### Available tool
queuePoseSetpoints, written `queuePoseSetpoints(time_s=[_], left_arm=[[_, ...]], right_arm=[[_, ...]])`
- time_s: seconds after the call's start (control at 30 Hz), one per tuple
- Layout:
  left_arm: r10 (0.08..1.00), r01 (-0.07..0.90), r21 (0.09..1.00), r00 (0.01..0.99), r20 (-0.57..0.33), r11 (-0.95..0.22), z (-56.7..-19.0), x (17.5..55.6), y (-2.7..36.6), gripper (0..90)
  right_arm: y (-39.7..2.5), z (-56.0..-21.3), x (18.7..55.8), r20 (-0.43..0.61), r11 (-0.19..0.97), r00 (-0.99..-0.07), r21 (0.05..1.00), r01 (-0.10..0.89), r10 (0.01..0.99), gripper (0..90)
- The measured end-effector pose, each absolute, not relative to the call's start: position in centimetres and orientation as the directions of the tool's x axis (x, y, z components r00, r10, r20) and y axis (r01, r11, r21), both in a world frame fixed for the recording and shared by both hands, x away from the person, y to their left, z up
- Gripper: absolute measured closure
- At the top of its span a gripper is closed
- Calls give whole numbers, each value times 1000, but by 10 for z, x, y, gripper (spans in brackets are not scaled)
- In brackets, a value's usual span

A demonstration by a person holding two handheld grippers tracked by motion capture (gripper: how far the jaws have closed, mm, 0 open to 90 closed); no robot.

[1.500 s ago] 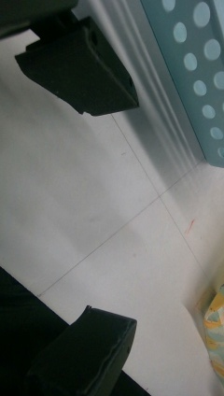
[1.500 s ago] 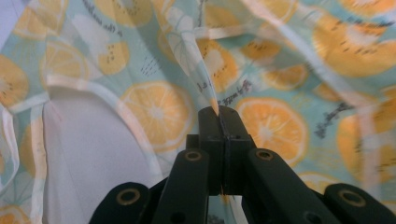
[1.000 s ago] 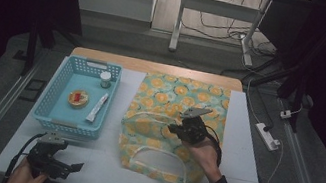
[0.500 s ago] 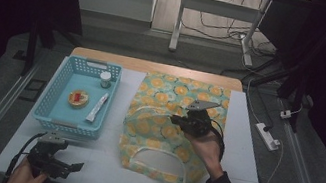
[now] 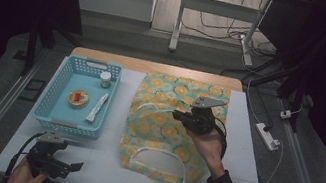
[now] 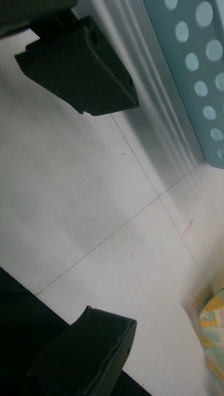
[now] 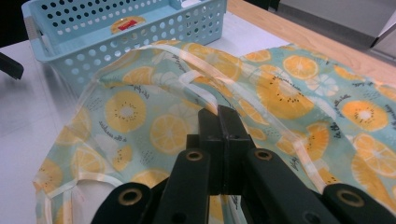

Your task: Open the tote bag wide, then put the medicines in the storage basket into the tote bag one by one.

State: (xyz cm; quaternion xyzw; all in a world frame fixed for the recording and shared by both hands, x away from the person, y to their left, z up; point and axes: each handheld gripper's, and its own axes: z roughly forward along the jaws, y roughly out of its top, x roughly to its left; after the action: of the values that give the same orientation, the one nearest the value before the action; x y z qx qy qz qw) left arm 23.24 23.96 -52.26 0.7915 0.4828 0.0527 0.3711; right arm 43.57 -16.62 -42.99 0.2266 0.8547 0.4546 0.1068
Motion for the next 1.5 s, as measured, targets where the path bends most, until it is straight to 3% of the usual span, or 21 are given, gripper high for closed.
queuePoseSetpoints(time_s=[1.5], left_arm=[[800,723,665,506,-323,-188,-518,235,252,13]], right_arm=[[-166,-426,435,19,492,-882,824,281,470,896]])
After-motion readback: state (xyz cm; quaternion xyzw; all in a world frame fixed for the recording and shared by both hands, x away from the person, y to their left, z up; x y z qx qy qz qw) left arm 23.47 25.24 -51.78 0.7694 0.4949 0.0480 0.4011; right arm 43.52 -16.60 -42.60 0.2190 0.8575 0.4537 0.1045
